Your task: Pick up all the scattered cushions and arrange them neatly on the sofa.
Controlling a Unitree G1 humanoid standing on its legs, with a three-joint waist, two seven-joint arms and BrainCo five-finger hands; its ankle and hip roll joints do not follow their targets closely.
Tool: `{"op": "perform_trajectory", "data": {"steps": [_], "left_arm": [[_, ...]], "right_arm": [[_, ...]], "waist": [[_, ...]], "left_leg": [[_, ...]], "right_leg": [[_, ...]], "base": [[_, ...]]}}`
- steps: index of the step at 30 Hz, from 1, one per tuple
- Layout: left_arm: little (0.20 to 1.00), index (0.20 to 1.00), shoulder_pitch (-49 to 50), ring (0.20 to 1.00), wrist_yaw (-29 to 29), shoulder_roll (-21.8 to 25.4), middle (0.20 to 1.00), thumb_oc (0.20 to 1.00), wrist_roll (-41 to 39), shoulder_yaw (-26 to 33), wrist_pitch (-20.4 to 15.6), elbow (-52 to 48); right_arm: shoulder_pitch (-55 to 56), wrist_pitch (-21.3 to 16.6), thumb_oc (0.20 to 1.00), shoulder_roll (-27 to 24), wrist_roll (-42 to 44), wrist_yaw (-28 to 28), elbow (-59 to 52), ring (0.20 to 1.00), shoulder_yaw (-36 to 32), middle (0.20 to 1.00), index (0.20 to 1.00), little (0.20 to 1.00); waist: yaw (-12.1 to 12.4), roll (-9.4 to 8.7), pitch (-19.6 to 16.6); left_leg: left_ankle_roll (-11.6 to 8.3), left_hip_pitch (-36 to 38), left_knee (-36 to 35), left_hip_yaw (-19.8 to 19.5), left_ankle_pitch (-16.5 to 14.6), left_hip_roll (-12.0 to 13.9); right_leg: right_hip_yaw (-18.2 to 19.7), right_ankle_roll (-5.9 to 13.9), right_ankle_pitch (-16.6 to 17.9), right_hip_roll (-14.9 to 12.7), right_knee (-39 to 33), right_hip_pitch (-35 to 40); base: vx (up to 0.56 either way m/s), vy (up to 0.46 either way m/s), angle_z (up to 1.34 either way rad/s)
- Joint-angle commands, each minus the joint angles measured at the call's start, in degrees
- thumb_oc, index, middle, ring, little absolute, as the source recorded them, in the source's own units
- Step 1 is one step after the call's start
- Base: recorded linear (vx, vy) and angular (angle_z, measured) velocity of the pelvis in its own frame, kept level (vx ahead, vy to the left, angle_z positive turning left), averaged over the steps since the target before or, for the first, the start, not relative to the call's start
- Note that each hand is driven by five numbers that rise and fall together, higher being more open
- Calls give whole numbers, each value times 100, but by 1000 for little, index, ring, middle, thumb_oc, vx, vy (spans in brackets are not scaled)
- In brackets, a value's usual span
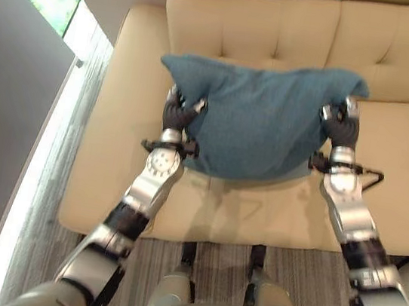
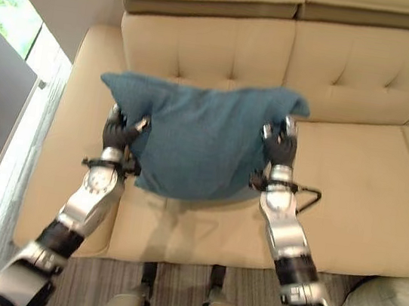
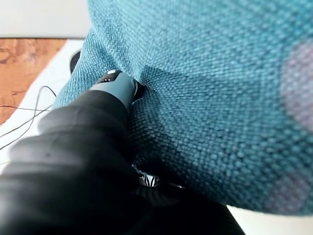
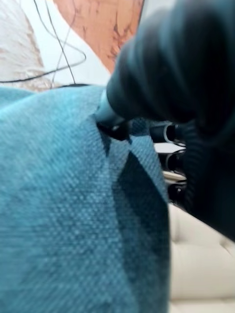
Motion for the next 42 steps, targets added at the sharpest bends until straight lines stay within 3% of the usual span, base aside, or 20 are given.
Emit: {"op": "perform_trajectory", "data": {"steps": [1, 3, 8, 22, 23, 24, 25, 26, 32, 36, 40, 42], "left_arm": [[200, 200, -1229, 200, 159, 143, 200, 200, 242, -464, -748, 53], [200, 200, -2002, 200, 346, 401, 200, 200, 113, -541, -863, 665], [200, 200, -2586, 200, 394, 561, 200, 200, 33, -681, -927, 1196], [200, 200, -3157, 200, 300, 717, 200, 200, 159, -978, -723, 1915], [677, 677, -3262, 677, 236, 793, 677, 677, 176, -1046, -668, 1998], [1000, 1000, -3648, 1000, 135, 939, 1000, 1000, 203, -1205, -538, 2400], [1000, 1000, -3667, 1000, 130, 939, 1000, 1000, 198, -1206, -543, 2414], [1000, 1000, -4091, 1000, 130, 1134, 1000, 1000, 240, -1319, -452, 2760], [1000, 1000, -4426, 1000, 186, 1561, 1000, 1000, 33, -1225, -337, 3458], [1000, 1000, -4431, 1000, 106, 2027, 1000, 1000, -53, -1139, -197, 4106], [1000, 1000, -3868, 1000, 13, 2382, 1000, 1000, -41, -901, -260, 3906], [1000, 1000, -3261, 1000, 20, 2515, 1000, 1000, 118, -571, -290, 3511]], "right_arm": [[-967, -473, 200, 146, -243, -323, -263, 200, 377, 200, 200, 200], [-1906, -406, 200, -55, -249, -561, 248, 200, 515, 200, 200, 200], [-2658, -351, 200, -245, -260, -705, 727, 200, 702, 200, 200, 200], [-2917, -275, 200, -54, -289, -699, 1474, 200, 914, 200, 200, 200], [-3006, -242, 200, -108, -324, -693, 1545, 200, 953, 200, 200, 200], [-3312, -168, 526, -303, -392, -744, 1897, 526, 1072, 526, 526, 526], [-3331, -175, 580, -305, -389, -745, 1911, 580, 1074, 580, 580, 580], [-3702, -51, 1000, -573, -444, -813, 2239, 1000, 1198, 1000, 1000, 1000], [-4389, 358, 1000, -1348, -499, -1032, 3057, 1000, 1446, 1000, 1000, 1000], [-4681, 669, 1000, -2079, -416, -789, 3963, 1000, 1927, 1000, 1000, 1000], [-4305, 739, 1000, -2597, -434, -564, 4051, 1000, 1985, 1000, 1000, 1000], [-3623, 657, 1000, -2816, -420, -556, 3719, 1000, 1503, 1000, 1000, 1000]], "waist": [[40, -339, -250], [57, -327, -345], [98, -352, -317], [84, -330, -244], [80, -320, -256], [90, -316, -284], [91, -316, -279], [96, -311, -302], [147, -333, -322], [195, -395, -408], [205, -426, -458], [174, -449, -497]], "left_leg": [[-149, -23, 27, 137, -473, -338], [-211, -487, 27, 95, -359, -409], [-285, -843, 27, 47, -219, -461], [-361, -1402, 27, 37, -46, -499], [-365, -1466, 27, 50, -35, -501], [-369, -1596, 27, 54, -2, -502], [-369, -1603, 27, 54, -1, -502], [-379, -1696, 27, 63, 31, -501], [-398, -1745, 27, 29, 65, -527], [-439, -1671, 27, 33, 79, -536], [-469, -1502, 27, 50, 51, -532], [-461, -1367, 27, 75, -9, -519]], "right_leg": [[48, 592, -298, -141, 36, -297], [29, 605, -191, -131, 36, -720], [19, 644, -114, -167, 36, -1061], [-8, 714, 25, -216, 36, -1661], [-15, 729, 44, -223, 36, -1725], [-18, 750, 83, -229, 36, -1853], [-18, 750, 84, -229, 36, -1860], [-36, 783, 107, -239, 36, -1955], [-51, 821, 131, -229, 36, -2036], [-105, 838, 151, -243, 36, -1956], [-159, 834, 113, -233, 36, -1759], [-202, 822, 85, -237, 36, -1620]], "base": [[-63, 24, 6], [-55, 32, 2], [-18, 14, 6], [1, 0, 0], [0, 0, 0], [0, 0, 0], [-34, -13, -2], [0, 0, 0], [-6, -2, 0], [1, -29, 1], [16, -22, 6], [21, -34, 14]]}}
